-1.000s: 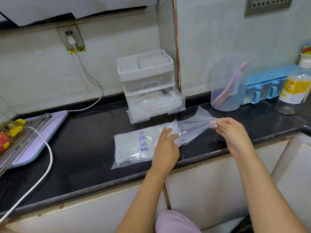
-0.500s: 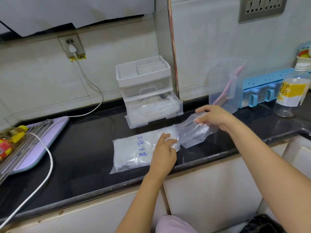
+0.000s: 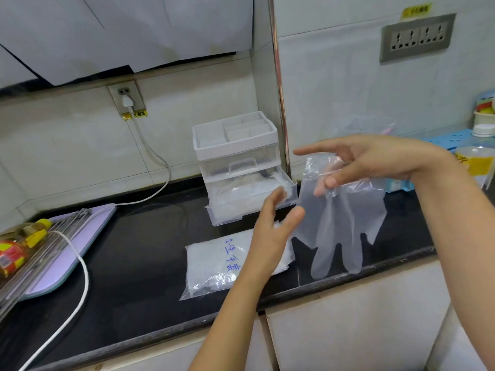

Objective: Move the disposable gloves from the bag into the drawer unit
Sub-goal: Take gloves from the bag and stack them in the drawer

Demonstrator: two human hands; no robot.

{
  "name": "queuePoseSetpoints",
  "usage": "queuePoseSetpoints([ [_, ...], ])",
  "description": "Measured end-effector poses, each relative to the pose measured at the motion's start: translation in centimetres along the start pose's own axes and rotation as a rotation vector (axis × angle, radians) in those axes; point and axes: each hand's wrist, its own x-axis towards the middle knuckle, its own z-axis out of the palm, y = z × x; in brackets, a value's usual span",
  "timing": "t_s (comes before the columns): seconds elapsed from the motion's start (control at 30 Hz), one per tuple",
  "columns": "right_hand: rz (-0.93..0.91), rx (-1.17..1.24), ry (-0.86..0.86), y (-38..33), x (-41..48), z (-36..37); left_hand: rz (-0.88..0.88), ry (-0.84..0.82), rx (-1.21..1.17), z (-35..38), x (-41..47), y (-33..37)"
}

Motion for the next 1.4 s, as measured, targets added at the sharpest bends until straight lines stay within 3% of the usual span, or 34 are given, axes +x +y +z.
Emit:
queuePoseSetpoints([
  [0.13,-0.029,0.022,0.088,-0.3,0.9,0.0,-0.024,-0.186,0.104,-0.4,0.7,1.8],
  [0.27,0.032,0.009,0.185,0.1,2.2,-0.8,-0.106,-0.107,0.213,-2.6,1.9,1.8],
  [0.47,0.12,-0.121,0.103,1.1,6.0,-1.0,-0.174,-0.125,0.48,-7.6,5.4,2.9],
  [0.6,0.173,-0.27,0.136,1.0,11.1,-1.6,-0.164,-0.072,0.683,-10.6,9.5,3.9],
  [0.73,0.171,-0.378,0.249,-0.2,15.5,-1.9,-0.059,0.092,0.816,-12.5,13.6,4.5],
  [0.9,-0.134,-0.159,0.585,-0.9,17.0,-1.7,0.304,0.414,0.867,-13.4,15.2,5.9],
  [0.97,-0.22,-0.136,0.671,-0.1,16.5,-1.6,0.427,0.398,0.905,-13.3,13.9,5.9],
  [1.07,-0.269,-0.207,0.639,1.9,15.4,-1.4,0.516,0.234,0.966,-13.3,11.7,5.0],
  [1.2,-0.237,-0.45,0.5,4.4,14.7,-0.4,0.173,-0.084,1.054,-13.0,11.0,2.6],
  [1.3,-0.119,-0.551,0.45,5.9,15.1,0.8,-0.045,-0.157,1.029,-12.7,11.9,0.8],
  [1.4,0.044,-0.55,0.45,6.7,15.8,1.9,-0.137,-0.203,1.023,-12.5,13.0,-0.4],
])
